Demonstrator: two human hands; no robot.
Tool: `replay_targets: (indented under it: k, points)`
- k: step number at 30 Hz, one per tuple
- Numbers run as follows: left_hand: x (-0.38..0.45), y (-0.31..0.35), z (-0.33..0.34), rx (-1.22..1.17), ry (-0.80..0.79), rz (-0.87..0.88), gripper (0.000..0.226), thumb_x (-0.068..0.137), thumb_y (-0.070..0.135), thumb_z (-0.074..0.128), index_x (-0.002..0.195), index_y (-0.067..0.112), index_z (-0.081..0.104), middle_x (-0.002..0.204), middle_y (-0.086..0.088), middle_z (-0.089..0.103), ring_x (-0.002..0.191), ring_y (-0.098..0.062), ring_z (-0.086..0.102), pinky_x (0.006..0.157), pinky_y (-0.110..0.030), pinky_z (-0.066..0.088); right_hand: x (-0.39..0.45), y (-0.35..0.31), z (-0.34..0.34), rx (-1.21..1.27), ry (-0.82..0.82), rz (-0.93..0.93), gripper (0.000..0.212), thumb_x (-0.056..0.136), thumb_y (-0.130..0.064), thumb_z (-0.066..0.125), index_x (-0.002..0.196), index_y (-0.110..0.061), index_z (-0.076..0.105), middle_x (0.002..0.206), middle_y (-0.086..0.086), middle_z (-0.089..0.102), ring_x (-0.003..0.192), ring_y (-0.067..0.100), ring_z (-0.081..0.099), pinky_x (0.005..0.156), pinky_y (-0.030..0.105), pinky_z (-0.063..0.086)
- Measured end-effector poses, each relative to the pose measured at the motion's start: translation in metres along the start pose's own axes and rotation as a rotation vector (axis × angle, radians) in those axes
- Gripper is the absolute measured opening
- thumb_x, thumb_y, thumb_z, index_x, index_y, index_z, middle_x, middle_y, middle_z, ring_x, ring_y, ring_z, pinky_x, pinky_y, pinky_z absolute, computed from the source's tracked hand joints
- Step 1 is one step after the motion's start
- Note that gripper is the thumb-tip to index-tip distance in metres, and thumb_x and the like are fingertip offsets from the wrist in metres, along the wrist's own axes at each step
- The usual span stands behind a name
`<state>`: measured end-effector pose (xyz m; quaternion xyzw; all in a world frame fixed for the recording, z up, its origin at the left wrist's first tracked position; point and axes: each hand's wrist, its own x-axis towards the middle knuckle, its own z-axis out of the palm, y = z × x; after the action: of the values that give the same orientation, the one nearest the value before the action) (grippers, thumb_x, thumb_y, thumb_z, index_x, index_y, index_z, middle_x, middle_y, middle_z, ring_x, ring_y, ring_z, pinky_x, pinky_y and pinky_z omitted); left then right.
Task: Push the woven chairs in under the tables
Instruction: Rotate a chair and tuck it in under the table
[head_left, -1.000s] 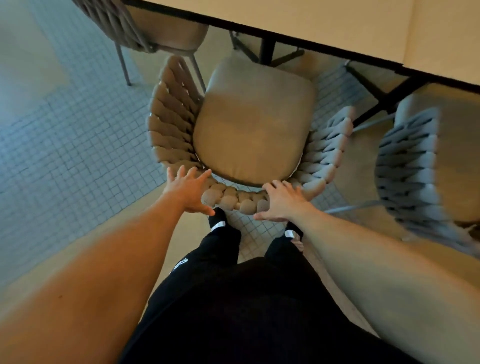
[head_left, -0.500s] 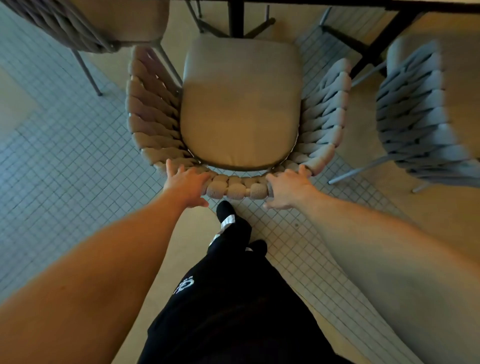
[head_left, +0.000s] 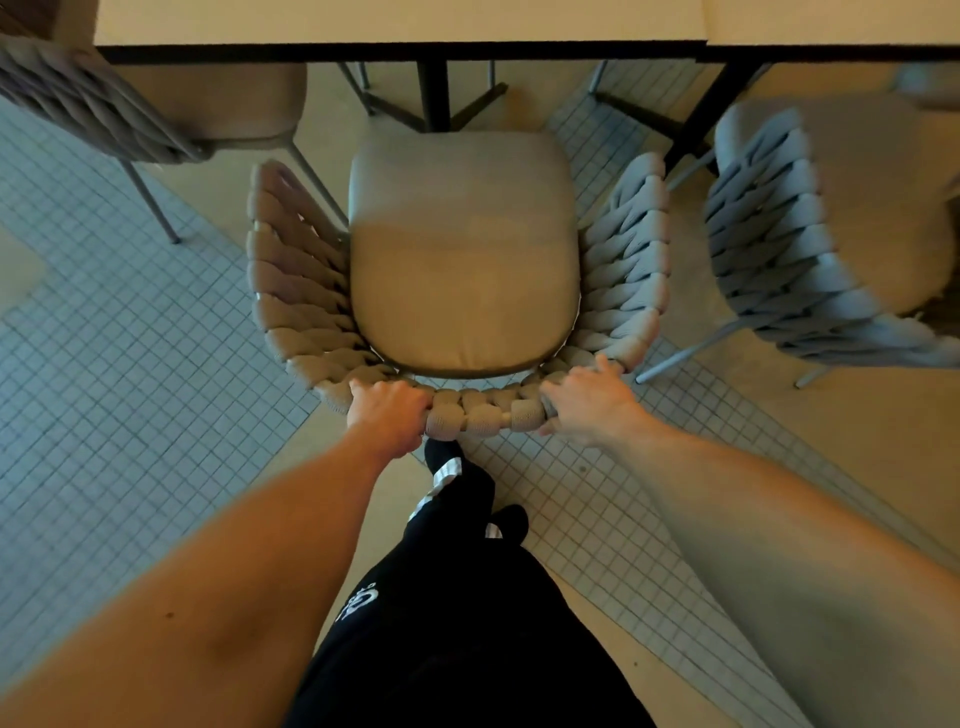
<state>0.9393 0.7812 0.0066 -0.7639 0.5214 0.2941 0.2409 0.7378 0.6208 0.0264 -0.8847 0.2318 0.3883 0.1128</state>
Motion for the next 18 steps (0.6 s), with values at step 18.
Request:
replay_targets:
  k: [18]
  points:
    - [0.07,0.02,-0.068,-0.05,0.024,0.002,0.032,0.089,0.032,0.065,0.12,0.038,0.061,0.114,0.005,0.064,0.11,-0.025,0.062,0.107,-0.061,0.033,0.039,0.074,-0.042,-0.015,0.015,0.065,0.048,0.095,-0.064,0.054,0.121,-0.023,0.054,0.121,0.003,0.066,0.124,0.027,0.055,0.114,0.056,0.025]
